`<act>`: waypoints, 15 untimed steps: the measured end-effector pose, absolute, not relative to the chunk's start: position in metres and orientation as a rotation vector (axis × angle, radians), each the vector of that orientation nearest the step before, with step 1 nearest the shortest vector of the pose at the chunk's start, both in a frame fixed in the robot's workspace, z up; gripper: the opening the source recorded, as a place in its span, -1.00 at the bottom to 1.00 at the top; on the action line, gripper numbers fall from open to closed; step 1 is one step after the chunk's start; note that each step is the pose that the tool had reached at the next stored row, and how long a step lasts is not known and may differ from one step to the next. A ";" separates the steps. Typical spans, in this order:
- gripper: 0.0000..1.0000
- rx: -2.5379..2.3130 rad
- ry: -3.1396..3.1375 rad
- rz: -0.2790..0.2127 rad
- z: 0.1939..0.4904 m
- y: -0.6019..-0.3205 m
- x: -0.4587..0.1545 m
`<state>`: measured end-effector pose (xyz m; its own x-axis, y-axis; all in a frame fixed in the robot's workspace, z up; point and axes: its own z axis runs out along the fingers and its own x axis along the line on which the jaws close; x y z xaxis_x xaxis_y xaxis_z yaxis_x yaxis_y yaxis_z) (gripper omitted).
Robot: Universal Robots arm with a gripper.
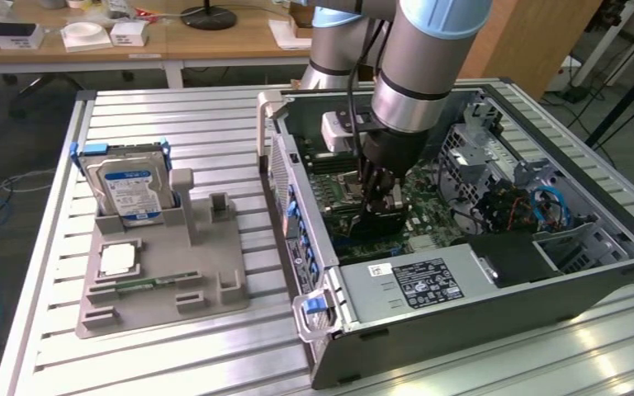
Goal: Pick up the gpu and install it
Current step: 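Press down on the gpu until it lock into place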
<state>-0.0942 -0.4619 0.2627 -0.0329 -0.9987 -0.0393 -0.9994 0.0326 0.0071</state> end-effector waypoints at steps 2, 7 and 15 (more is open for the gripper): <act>-0.79 -2.168 2.241 0.051 0.263 -0.462 -0.094; -0.79 -2.169 2.241 0.050 0.262 -0.462 -0.094; -0.79 -2.168 2.242 0.053 0.266 -0.462 -0.094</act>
